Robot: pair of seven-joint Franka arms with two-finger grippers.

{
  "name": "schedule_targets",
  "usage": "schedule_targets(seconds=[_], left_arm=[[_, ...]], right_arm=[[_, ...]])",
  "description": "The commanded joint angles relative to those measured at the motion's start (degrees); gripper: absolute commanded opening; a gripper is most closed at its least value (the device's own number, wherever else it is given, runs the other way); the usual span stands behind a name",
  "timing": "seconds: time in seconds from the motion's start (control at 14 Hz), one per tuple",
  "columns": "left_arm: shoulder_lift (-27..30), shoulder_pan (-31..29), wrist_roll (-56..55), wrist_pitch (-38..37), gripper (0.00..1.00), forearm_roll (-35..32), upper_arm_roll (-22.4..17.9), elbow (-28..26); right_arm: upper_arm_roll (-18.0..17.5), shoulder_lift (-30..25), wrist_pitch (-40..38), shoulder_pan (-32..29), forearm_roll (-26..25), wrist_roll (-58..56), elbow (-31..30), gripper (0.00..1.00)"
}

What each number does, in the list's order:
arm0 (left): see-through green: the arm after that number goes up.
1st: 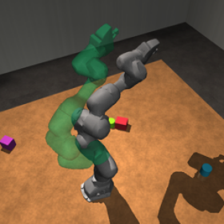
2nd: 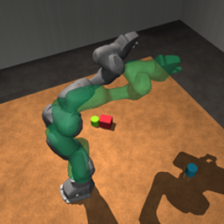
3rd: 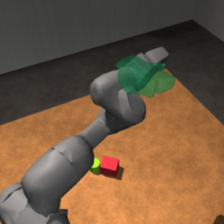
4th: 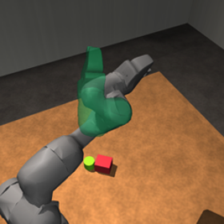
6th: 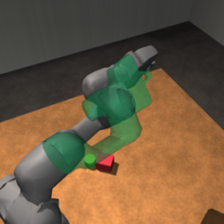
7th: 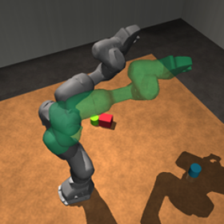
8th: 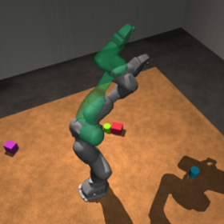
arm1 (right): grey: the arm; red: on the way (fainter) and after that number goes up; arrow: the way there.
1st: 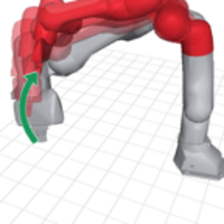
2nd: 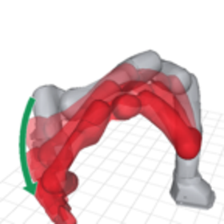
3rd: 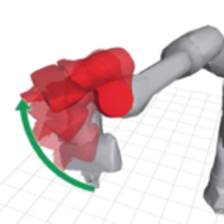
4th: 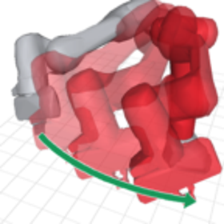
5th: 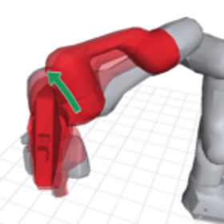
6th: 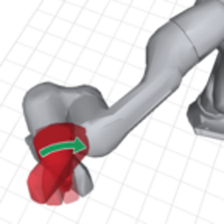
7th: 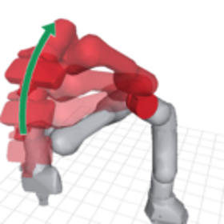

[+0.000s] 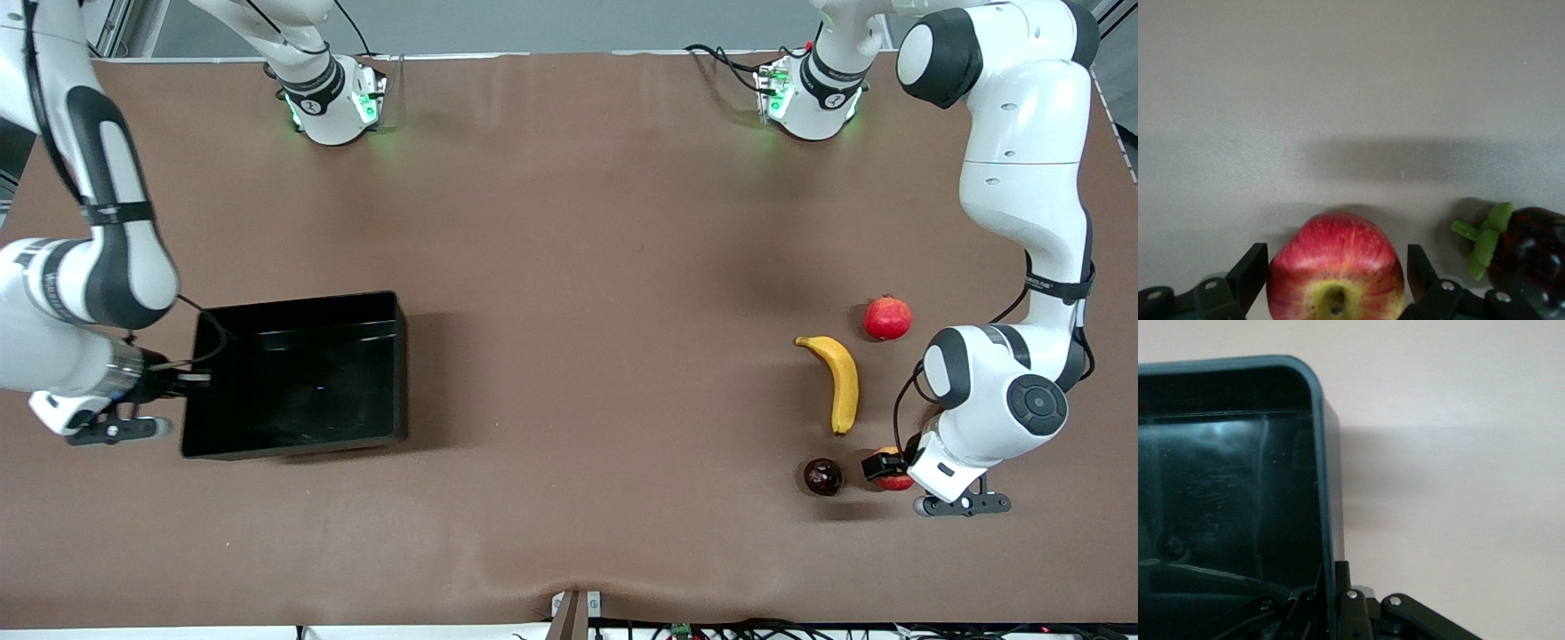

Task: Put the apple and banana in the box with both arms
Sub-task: 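Slide the tray with the right gripper while the left gripper lifts the apple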

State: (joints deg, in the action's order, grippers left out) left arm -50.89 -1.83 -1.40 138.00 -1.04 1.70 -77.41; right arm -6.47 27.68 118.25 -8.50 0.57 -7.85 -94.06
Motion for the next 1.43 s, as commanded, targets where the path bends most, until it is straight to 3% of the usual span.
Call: schedule_targets(seconds=[0.0,0.07,0.14,0.57,0.86,1.14,1.36], left_arm=[[0.4,0.9,1.3,0.3,0.31,0.4,-0.1,0.4],[1.0,0.8,1.3,-0.6,0.06,0.3,0.0,0.2],[1.9,0.7,1.7,-2.4,0.00,0.3,0.0,-0.4],[12.4,0.9,2.3,-17.5,0.00,0.3,0.4,-0.3],[16.3,4.1,0.7,-24.4,0.00,0.5,0.4,-0.3],[18.3,9.1,-8.5,-27.7,0.00,0.5,0.4,-0.3],[18.4,14.9,-18.6,-27.7,0.00,1.0,0.6,-0.2]], right_arm=[[0.1,-1.0,-1.2,6.5,1.1,8.9,0.5,0.00],[0.1,-1.0,-1.0,10.0,1.1,11.8,0.5,0.00],[0.1,-0.9,-0.7,13.3,1.0,14.2,0.5,0.00],[0.1,0.7,1.8,27.5,1.1,26.4,0.5,0.00],[0.1,4.3,8.7,33.8,1.2,34.0,0.5,0.00],[0.2,6.5,10.6,39.4,6.6,35.8,1.6,0.00],[0.3,8.5,12.5,42.5,6.8,40.9,2.5,0.00]])
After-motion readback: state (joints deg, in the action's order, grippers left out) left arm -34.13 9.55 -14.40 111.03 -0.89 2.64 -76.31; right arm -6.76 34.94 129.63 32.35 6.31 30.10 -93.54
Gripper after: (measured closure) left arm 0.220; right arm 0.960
